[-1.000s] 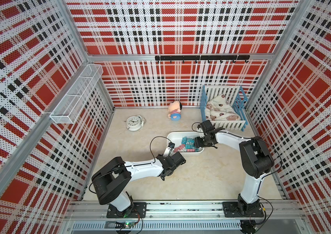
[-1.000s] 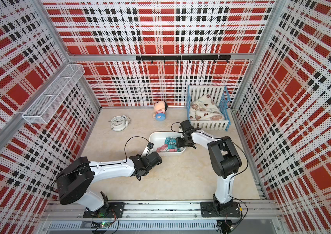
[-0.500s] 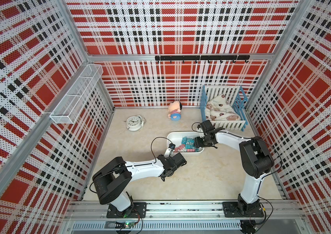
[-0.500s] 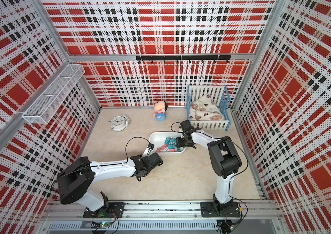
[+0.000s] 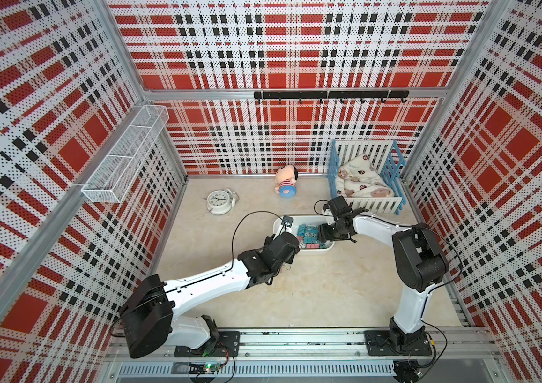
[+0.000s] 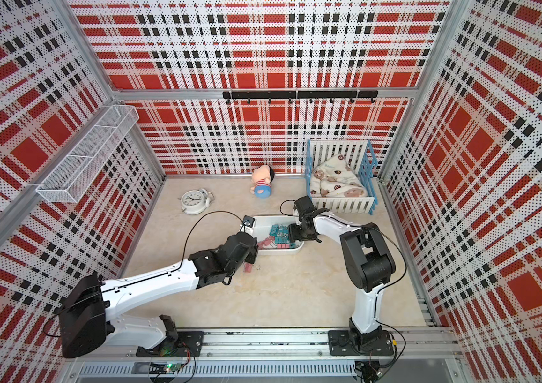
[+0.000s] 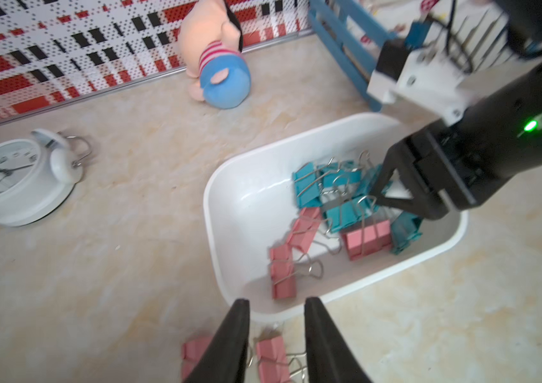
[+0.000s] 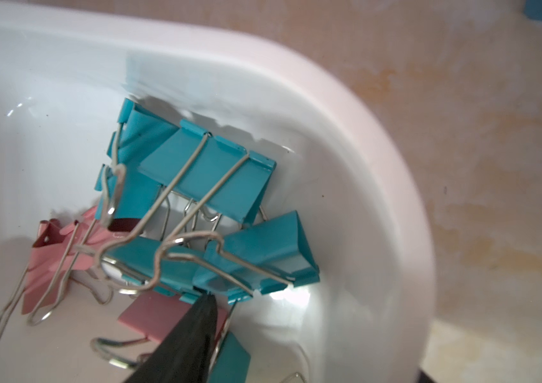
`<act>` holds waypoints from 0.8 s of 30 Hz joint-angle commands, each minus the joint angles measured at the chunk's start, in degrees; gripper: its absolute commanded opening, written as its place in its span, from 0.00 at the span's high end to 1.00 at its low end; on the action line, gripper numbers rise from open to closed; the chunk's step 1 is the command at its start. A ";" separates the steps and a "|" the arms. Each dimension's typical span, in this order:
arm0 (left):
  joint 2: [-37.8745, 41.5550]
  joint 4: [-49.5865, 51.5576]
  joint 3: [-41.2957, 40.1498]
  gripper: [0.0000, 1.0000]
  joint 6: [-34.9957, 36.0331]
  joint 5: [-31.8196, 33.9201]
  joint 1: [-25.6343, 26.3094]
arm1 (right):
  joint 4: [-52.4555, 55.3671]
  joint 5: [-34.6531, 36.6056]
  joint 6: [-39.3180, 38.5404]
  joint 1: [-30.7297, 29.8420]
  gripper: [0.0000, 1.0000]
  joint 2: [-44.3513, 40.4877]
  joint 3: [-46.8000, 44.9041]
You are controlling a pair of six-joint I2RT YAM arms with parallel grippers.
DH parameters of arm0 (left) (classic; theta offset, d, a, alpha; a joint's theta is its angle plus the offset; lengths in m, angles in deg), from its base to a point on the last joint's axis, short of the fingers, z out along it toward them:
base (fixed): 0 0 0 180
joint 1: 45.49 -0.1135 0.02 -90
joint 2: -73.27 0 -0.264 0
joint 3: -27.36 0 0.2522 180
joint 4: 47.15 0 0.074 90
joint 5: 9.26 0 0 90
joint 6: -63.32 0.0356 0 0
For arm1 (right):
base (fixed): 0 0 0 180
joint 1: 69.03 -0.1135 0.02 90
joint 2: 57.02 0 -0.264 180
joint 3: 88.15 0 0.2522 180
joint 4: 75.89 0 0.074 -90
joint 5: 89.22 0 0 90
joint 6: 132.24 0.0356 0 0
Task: Take out the binder clips from the storage box
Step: Place the binder clip at the center of the board, then pick up the binder clip from the storage box.
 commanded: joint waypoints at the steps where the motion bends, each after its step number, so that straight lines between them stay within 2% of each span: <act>1: -2.13 -9.47 -0.52 0.68 6.45 -11.70 -3.64 | 0.84 0.15 -0.49 -0.57 0.36 -1.63 1.53; 5: -9.97 -9.15 4.27 0.76 8.77 -20.75 -7.42 | 1.08 0.40 -0.42 -0.50 0.36 -2.09 1.77; 9: -16.52 -8.53 9.16 0.77 10.64 -27.93 -8.75 | 1.03 0.33 -0.27 -0.52 0.36 -2.09 1.64; 16: -24.50 -4.43 15.31 0.77 12.80 -27.77 -8.24 | 0.59 0.61 0.02 -0.58 0.36 -2.10 0.83; 24: -26.58 -2.73 15.26 0.77 12.26 -26.53 -8.31 | 0.45 0.69 -0.01 -0.55 0.35 -1.79 0.56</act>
